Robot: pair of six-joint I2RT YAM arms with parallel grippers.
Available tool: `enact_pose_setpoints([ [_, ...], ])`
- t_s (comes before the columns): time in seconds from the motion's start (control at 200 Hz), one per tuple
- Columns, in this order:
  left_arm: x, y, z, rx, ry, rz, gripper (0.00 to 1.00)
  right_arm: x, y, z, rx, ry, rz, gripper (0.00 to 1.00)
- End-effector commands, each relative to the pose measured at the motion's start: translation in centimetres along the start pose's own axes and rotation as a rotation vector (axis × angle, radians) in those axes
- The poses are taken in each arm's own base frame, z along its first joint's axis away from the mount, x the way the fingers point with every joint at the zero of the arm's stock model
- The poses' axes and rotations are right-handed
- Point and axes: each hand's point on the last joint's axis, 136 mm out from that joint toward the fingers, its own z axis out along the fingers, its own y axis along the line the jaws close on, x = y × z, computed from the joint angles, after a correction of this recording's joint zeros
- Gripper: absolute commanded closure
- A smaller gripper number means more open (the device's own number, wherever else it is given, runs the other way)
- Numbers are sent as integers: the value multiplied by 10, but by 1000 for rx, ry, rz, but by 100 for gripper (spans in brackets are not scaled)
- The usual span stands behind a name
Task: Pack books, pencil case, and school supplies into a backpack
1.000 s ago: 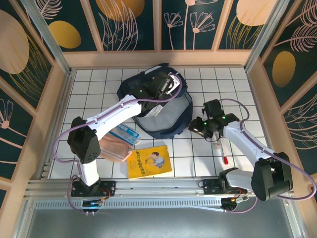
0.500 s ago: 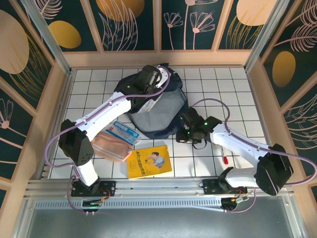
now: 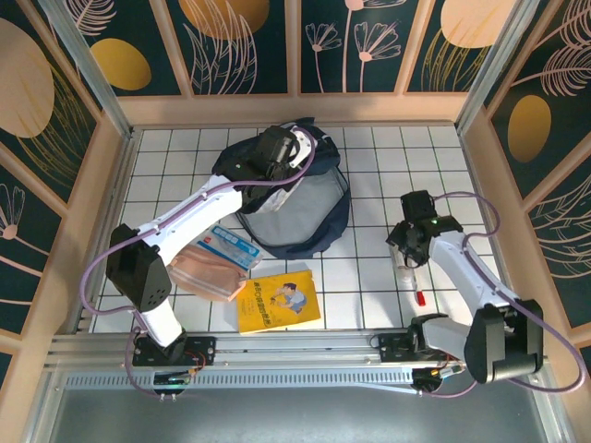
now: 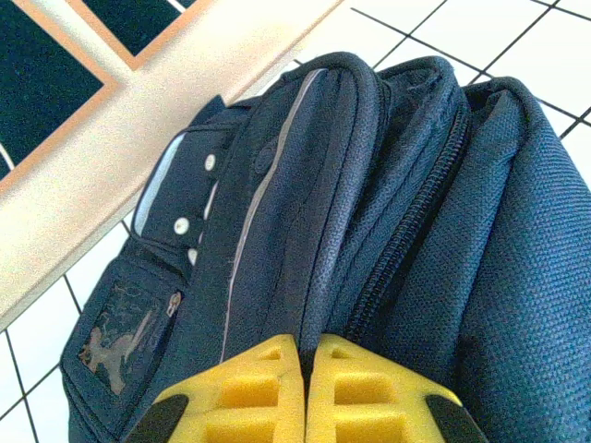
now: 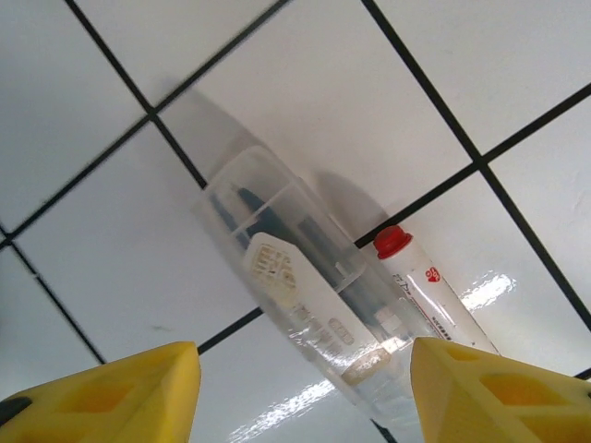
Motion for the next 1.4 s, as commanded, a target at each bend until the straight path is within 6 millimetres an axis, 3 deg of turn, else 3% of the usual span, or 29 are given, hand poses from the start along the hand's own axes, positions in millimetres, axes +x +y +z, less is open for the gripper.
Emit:
enact_pose_setpoints([
  [0.0,-39,22,-27,-52,-145,-44,100,-7,8,2,-14,0,-82,38],
  [0.14,-35,19,-23,-41,-138,-39,100,14,77,-23,-322,20,-323,37],
  [0.24,-34,17,-21,-37,-133,-41,100,57,131,-55,-518,27,-575,35],
  [0.315,-35,18,-20,-38,-137,-43,100,96,151,-61,-564,81,-712,32],
  [0.515,-34,19,-18,-29,-132,-57,100,197,152,-53,-574,333,-863,32],
  [0.651,-28,19,-16,-28,-120,-65,100,241,138,-43,-573,524,-840,40],
  [0.746,-26,18,-15,-20,-120,-70,100,252,125,-34,-526,600,-803,48],
  [0.906,-20,16,-11,-18,-97,-55,100,263,102,-20,-442,680,-790,51],
  [1.066,-3,16,-1,-34,-56,-21,100,280,104,-22,-503,778,-764,66],
  [1.246,22,12,11,-8,-9,-2,100,263,95,-3,-406,716,-758,100],
  [1.396,43,13,16,-2,45,56,100,229,88,3,-355,634,-731,100],
])
